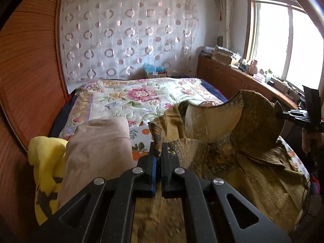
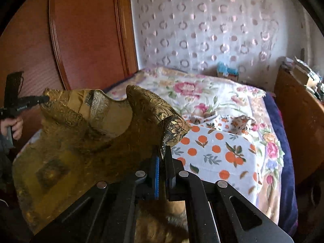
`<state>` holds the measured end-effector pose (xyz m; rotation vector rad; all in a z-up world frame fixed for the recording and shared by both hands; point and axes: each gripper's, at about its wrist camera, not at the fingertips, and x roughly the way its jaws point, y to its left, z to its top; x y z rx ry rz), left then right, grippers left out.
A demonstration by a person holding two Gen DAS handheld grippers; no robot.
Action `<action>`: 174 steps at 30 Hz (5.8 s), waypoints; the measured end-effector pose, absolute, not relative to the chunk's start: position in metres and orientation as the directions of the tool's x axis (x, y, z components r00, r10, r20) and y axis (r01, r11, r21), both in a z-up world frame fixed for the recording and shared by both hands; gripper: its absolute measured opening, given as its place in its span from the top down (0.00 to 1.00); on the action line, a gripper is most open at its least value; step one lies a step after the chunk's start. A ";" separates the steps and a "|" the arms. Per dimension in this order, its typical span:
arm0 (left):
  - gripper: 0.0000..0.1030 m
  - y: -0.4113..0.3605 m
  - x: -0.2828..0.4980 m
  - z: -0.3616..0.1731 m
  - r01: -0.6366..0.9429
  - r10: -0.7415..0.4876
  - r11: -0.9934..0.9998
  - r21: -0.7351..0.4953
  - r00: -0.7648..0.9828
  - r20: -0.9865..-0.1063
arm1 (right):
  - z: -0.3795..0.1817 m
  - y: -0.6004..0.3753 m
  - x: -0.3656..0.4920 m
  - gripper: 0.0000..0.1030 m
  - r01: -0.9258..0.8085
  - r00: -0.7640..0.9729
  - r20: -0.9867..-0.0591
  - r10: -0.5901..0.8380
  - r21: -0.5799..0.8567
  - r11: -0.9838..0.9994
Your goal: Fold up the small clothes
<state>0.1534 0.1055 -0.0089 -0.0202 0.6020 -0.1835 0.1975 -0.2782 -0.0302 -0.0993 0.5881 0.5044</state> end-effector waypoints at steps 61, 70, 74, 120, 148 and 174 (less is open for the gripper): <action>0.35 0.138 0.053 -0.076 0.005 -0.028 0.999 -0.036 0.734 -0.679 | -0.100 -0.319 0.063 0.41 -0.274 0.708 -0.668 0.232 0.043 0.961; 0.35 0.138 0.078 -0.109 0.005 -0.014 1.000 -0.015 0.645 -0.764 | -0.106 -0.318 0.072 0.36 -0.262 0.675 -0.705 0.219 0.048 0.964; 0.34 0.139 0.081 -0.117 0.007 -0.022 1.000 -0.023 0.635 -0.772 | -0.106 -0.315 0.079 0.34 -0.265 0.659 -0.720 0.217 0.049 0.963; 0.93 0.111 -0.037 0.180 0.182 -0.189 0.981 -0.062 0.972 -0.141 | 0.156 -0.329 -0.059 0.90 -0.477 0.871 -0.184 0.456 -0.091 0.874; 0.93 0.136 0.140 0.147 0.035 -0.027 0.999 0.027 0.969 -0.244 | 0.172 -0.251 0.076 0.90 -0.314 0.928 -0.279 0.248 -0.227 0.922; 0.55 0.132 0.313 -0.008 0.029 -0.009 0.999 0.026 0.809 -0.588 | 0.170 -0.221 0.299 0.65 -0.312 0.731 -0.663 0.161 -0.116 0.943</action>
